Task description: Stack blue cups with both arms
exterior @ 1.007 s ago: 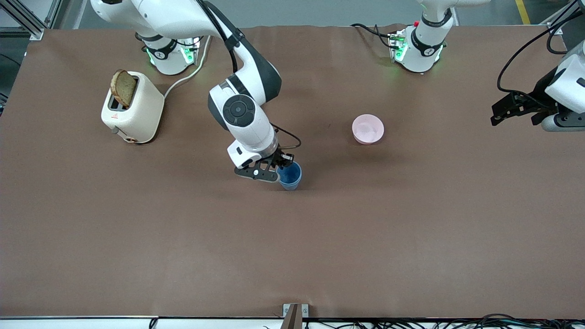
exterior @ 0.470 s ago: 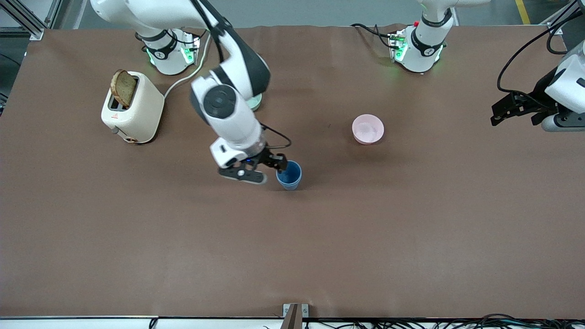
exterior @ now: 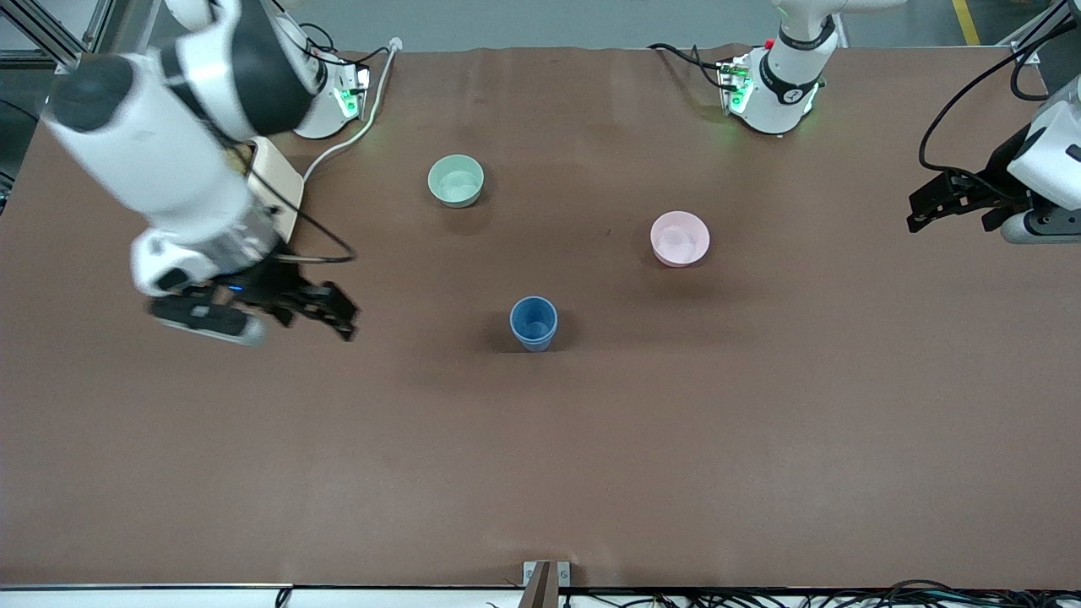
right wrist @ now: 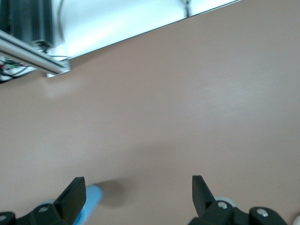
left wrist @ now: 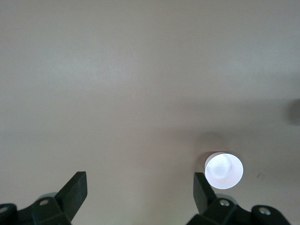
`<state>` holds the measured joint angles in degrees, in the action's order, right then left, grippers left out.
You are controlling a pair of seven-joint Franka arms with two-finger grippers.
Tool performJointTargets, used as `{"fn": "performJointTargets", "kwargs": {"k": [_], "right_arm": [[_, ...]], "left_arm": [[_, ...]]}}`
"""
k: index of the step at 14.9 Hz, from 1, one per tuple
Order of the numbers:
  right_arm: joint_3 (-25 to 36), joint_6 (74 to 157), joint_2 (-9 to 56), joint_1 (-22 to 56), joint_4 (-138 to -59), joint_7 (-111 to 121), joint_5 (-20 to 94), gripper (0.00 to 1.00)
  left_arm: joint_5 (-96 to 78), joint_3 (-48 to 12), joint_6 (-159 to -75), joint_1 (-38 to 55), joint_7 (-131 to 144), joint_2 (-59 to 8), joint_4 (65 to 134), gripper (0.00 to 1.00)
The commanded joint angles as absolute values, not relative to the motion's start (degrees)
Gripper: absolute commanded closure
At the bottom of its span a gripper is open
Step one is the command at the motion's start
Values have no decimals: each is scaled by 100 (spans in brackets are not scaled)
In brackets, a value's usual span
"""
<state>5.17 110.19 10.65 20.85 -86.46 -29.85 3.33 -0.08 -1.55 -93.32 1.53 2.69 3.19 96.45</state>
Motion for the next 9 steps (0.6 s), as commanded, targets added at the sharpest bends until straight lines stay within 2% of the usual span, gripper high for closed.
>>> {"fn": "performJointTargets", "kwargs": {"k": [1,5,9], "right_arm": [[404,10269,389,1461,-8877,-1990,299,0],[413,9301,-175,758,-8947,-1022,142,0],[413,9018,-1000,291,-9604,-580,-132,0]], "left_arm": [[-114,-167,-9316,105,193,343,9650,0],[-79,-158,-9308,114,158,334,9589,0],[-9,-167,-9247,150,167,150,9256,0]]}}
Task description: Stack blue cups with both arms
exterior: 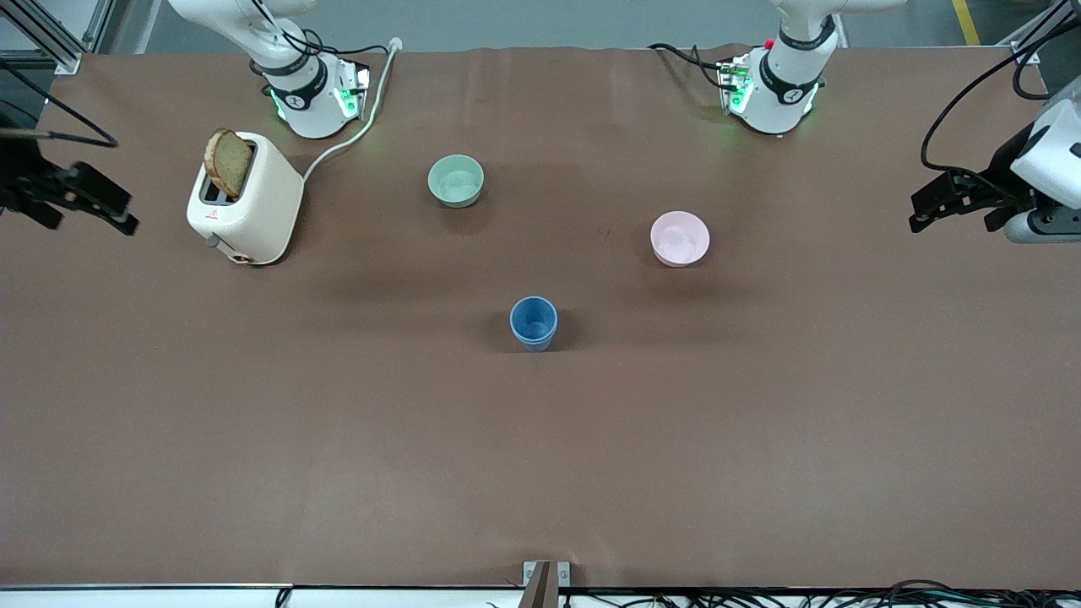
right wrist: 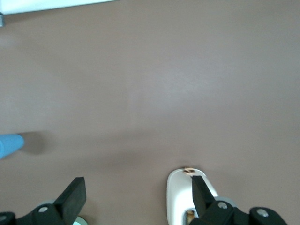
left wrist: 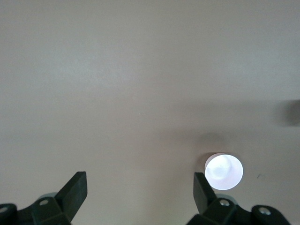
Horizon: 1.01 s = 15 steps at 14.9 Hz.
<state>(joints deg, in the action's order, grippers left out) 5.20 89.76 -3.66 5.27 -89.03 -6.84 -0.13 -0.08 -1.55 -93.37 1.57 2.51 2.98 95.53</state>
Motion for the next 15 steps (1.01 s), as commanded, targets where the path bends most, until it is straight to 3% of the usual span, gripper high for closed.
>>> {"fn": "performJointTargets", "kwargs": {"k": [1,6,10,15], "right_arm": [[413,8991,-1211,212,-9780,-571,-132,0],[413,8684,-1073,0,-9186,-114,-158,0],[404,8411,-362,9,-8395,-105,-132,0],[404,8542,9,44,-8358,-123,-71,0]], "left_arm": [[9,-167,-9168,149,167,115,9177,0],[218,-193,-9009,211,167,79,9071,0],[316,-378,-8991,237,167,97,9062,0],[237,-369,-8991,211,158,105,9062,0]]}}
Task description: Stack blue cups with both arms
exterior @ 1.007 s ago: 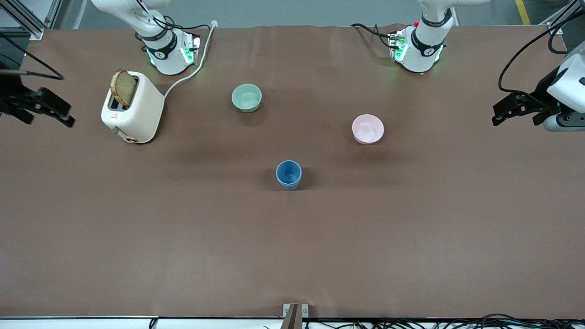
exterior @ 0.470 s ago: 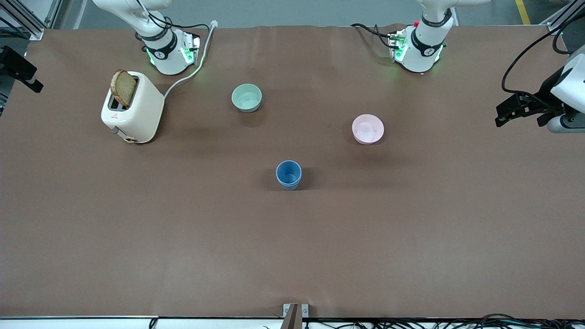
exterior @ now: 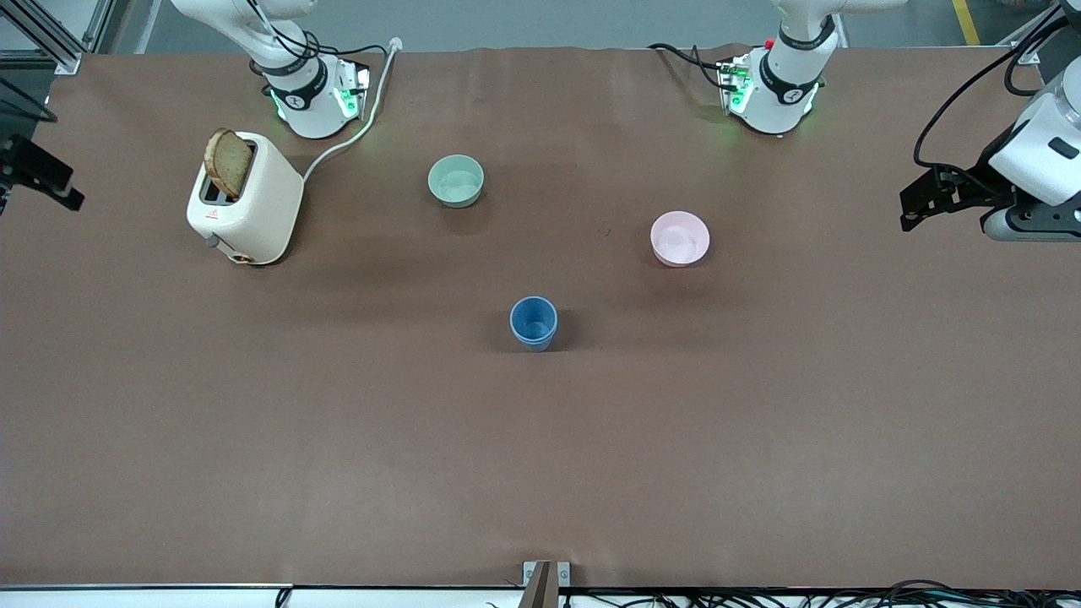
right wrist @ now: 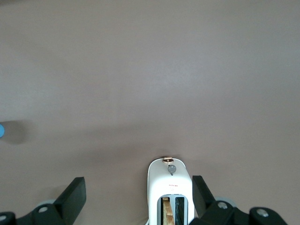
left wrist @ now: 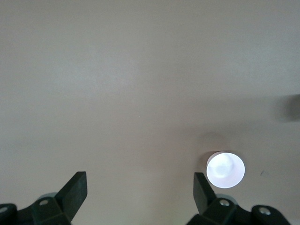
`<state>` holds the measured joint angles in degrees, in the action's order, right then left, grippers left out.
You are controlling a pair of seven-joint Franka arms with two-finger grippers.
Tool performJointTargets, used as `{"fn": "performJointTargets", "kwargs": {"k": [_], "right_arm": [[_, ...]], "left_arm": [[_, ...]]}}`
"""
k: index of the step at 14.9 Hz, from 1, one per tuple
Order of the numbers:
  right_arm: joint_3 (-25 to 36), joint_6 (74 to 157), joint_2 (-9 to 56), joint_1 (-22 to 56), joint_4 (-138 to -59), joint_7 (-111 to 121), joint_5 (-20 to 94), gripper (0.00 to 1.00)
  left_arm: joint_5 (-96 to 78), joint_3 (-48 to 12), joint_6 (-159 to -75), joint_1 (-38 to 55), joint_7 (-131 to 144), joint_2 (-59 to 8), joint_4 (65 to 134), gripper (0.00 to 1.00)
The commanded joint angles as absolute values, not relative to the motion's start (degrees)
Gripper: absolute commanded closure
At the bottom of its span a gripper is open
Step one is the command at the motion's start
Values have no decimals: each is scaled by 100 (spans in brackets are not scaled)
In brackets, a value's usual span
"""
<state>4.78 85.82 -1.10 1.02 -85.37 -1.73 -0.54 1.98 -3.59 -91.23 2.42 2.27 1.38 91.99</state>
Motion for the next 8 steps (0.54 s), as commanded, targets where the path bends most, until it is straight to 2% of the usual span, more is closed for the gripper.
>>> {"fn": "performJointTargets", "kwargs": {"k": [1,8], "right_arm": [[404,8647,9,61,-8411,-123,-70,0],[387,8692,-26,44,-8552,-88,-44,0]], "left_arm": [[237,-369,-8991,211,158,105,9062,0],[237,-369,-8991,211,158,88,8991,0]]}}
